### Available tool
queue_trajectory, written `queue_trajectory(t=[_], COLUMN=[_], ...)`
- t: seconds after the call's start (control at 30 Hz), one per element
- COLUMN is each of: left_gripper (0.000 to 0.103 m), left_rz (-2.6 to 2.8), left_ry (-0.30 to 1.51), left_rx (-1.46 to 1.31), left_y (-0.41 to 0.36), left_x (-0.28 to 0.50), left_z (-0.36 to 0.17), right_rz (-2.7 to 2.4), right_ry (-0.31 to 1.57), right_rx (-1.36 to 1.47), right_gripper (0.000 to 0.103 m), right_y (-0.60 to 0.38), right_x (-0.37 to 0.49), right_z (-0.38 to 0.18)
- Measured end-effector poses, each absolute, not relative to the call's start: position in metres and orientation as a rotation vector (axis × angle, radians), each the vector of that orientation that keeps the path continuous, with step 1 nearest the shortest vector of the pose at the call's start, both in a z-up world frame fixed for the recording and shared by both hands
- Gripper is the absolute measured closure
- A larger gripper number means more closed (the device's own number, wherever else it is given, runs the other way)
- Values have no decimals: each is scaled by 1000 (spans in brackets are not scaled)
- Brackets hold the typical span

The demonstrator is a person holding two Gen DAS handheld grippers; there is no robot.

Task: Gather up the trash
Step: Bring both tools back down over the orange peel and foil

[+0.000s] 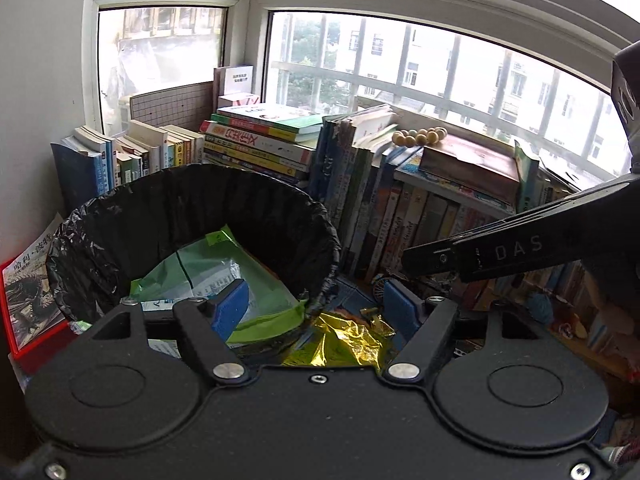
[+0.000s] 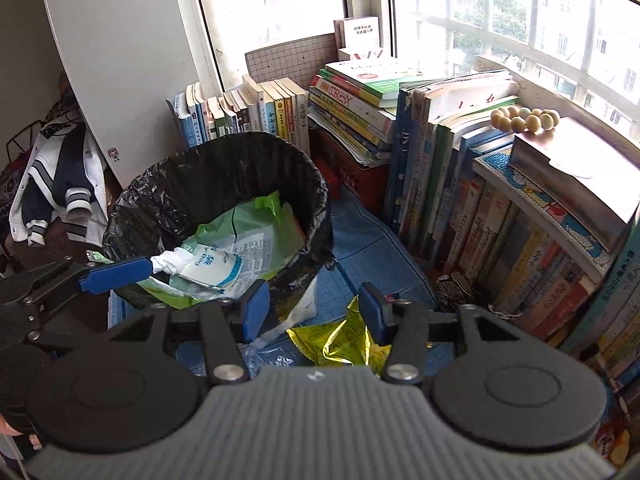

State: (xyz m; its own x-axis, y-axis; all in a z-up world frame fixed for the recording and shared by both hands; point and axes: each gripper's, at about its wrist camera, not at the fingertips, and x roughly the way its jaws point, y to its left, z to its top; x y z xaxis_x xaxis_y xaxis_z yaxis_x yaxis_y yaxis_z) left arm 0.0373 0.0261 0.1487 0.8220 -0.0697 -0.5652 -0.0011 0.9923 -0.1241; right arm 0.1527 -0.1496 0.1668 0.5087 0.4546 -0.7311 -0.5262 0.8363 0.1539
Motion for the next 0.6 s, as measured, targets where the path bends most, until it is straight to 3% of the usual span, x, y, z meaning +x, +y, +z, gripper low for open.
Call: queue_trajectory(t=[0.6], left_gripper=[26], left_rz=[-180], left_ry=[595], left_rx=[-80], left_y=[-21], left_x=[17], left_z=[130], right_rz=[497], right_ry=[933], right_rx=[-215], right_gripper=[38], right_y=[-197], right_x=[132], right_z=[140])
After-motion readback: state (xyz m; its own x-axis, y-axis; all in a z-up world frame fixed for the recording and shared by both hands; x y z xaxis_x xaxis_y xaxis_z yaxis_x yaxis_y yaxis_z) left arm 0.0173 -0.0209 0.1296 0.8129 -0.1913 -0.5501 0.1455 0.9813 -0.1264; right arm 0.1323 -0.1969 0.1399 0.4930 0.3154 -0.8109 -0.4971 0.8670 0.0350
